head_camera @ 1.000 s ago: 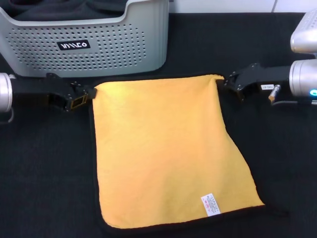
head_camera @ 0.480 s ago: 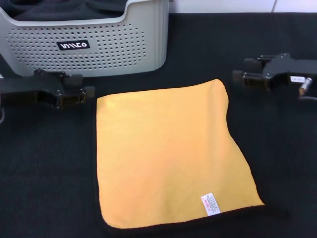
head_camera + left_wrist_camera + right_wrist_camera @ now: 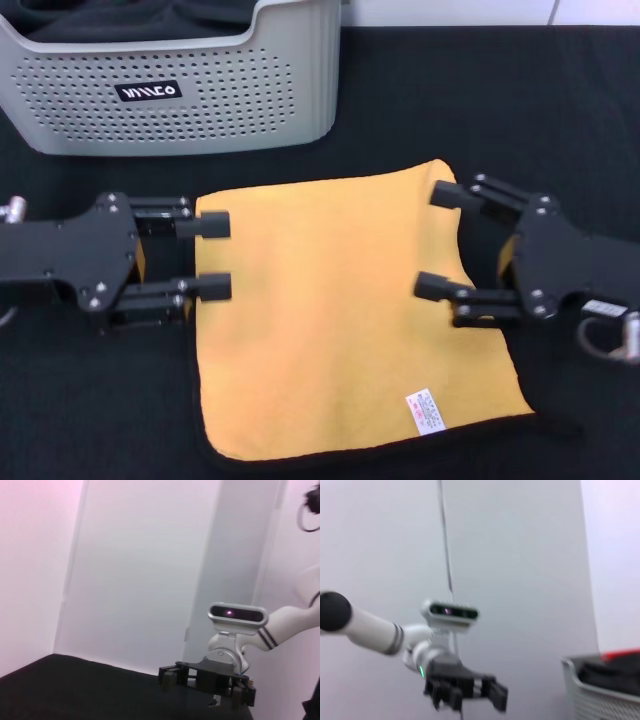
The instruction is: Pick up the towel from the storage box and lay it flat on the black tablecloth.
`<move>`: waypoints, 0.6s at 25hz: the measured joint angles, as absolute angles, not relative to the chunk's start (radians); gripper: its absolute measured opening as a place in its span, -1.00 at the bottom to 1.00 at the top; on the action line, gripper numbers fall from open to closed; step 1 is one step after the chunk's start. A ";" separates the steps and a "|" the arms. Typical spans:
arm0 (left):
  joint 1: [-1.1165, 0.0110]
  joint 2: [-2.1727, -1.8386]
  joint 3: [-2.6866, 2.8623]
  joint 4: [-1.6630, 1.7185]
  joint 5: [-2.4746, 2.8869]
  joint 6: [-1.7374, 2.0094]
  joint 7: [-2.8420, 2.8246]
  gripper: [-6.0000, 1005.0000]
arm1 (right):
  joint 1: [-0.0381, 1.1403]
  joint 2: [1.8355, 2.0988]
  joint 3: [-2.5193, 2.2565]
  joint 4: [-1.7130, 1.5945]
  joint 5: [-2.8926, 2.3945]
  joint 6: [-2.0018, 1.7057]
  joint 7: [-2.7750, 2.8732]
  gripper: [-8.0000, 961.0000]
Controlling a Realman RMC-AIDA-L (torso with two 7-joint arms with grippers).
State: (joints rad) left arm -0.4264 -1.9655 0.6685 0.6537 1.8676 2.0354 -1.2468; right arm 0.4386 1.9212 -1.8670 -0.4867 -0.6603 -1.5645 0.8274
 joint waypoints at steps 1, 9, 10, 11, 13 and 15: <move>-0.423 -1.963 0.686 0.642 1.859 2.035 -1.233 0.16 | 0.427 1.941 -1.835 -0.503 -0.698 -1.564 0.831 0.63; -0.428 -1.943 0.704 0.578 1.813 2.034 -1.186 0.16 | 0.504 2.008 -1.716 -0.530 -0.958 -1.512 1.002 0.82; -0.427 -1.943 0.703 0.578 1.811 2.033 -1.185 0.16 | 0.514 2.008 -1.717 -0.530 -0.971 -1.510 1.016 0.82; -0.426 -1.943 0.703 0.577 1.811 2.033 -1.185 0.16 | 0.519 2.008 -1.717 -0.529 -0.979 -1.510 1.025 0.81; -0.423 -1.943 0.702 0.577 1.810 2.033 -1.184 0.16 | 0.524 2.008 -1.716 -0.530 -0.989 -1.509 1.034 0.81; -0.418 -1.943 0.701 0.577 1.809 2.033 -1.184 0.16 | 0.525 2.007 -1.714 -0.533 -0.994 -1.510 1.040 0.81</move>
State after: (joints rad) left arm -0.4180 -1.9435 0.7006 0.5771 1.8091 2.0334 -1.1842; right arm 0.5250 2.0075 -1.7139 -0.5333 -0.9943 -1.5096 1.0397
